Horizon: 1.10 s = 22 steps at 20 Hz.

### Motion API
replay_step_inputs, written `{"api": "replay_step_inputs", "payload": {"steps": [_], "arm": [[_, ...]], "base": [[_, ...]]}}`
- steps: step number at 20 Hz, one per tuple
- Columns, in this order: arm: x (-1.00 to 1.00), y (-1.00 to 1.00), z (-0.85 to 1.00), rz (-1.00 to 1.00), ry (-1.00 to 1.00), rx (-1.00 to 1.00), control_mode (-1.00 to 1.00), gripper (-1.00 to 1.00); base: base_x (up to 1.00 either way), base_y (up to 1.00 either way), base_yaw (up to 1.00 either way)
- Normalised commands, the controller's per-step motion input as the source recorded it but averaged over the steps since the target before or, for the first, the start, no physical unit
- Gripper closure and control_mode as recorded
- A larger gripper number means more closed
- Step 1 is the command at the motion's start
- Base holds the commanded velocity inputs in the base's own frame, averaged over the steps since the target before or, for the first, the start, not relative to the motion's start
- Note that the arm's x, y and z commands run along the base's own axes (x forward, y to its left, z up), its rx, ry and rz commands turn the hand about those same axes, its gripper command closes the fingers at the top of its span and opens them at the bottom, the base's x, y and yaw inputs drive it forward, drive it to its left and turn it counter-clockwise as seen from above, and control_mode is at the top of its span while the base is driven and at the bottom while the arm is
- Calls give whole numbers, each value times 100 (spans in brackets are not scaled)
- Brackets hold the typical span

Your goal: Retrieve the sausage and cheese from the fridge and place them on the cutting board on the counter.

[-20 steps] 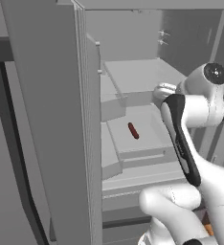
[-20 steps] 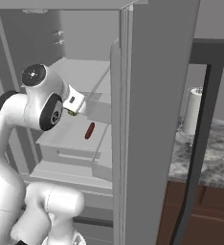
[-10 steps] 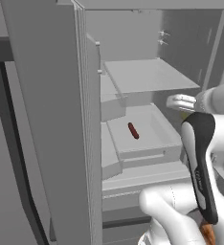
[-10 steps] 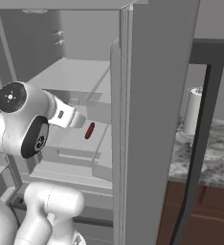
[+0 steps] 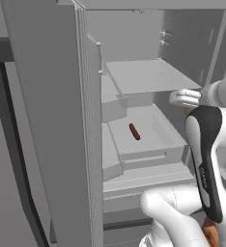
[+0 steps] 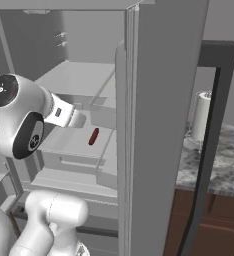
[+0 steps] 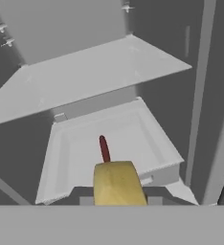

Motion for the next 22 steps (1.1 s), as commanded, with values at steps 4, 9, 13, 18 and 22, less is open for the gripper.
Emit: {"api": "replay_step_inputs", "payload": {"steps": [4, 9, 13, 18, 22], "arm": [[0, 0, -1, 0, 0, -1, 100, 100], [0, 0, 0, 0, 0, 0, 100, 100], [0, 0, 0, 0, 0, 0, 100, 100], [0, 0, 0, 0, 0, 0, 100, 100], [0, 0, 0, 0, 0, 0, 100, 100]], "base": [[-21, 0, 0], [-58, 0, -1], [-77, -10, -7], [-96, -34, -27], [-99, -21, -45]]}}
